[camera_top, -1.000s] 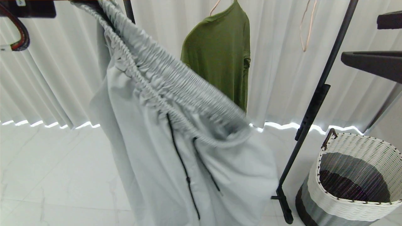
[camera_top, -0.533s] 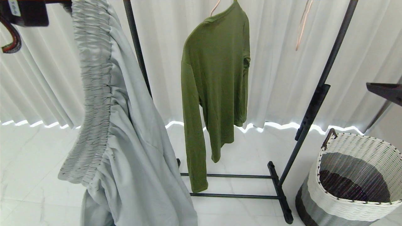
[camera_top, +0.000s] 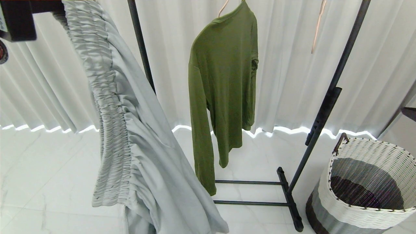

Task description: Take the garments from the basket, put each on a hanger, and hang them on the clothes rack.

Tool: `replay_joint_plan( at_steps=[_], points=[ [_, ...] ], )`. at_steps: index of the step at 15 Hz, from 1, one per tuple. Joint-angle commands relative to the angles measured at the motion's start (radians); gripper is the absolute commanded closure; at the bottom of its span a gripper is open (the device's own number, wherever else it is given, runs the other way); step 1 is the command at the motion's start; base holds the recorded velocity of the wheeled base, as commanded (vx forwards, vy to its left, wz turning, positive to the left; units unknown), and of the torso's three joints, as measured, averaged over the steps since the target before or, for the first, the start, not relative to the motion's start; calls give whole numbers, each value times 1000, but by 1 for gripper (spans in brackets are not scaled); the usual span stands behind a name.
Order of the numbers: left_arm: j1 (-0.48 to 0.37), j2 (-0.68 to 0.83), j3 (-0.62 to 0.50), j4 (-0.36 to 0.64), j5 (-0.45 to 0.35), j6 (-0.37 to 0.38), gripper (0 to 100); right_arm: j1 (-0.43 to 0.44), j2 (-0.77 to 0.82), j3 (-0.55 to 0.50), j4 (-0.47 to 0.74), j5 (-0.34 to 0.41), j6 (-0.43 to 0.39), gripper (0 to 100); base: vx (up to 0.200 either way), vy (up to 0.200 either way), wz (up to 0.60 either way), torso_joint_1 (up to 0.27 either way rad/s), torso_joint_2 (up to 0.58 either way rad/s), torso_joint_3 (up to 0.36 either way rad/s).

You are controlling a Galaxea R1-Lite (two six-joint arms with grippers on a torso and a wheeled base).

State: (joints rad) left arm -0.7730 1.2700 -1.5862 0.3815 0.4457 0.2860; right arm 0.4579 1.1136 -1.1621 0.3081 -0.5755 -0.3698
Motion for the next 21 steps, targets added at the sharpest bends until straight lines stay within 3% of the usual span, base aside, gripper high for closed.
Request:
replay_joint_plan(
  at_steps=[1,9,21],
  points=[
    [3,-4,-5,0,1,-1,100,-5,-3,2,0,2,25,0,0,0,0,0,0,0],
    [15,-6,2,-9,1,4,100,-4,-5,4,0,25,147,0,0,0,0,2,-19,-20],
    [15,-23,20,-15,1,36,100,-5,2,6,0,31,153,0,0,0,0,110,-422,-315]
  ],
)
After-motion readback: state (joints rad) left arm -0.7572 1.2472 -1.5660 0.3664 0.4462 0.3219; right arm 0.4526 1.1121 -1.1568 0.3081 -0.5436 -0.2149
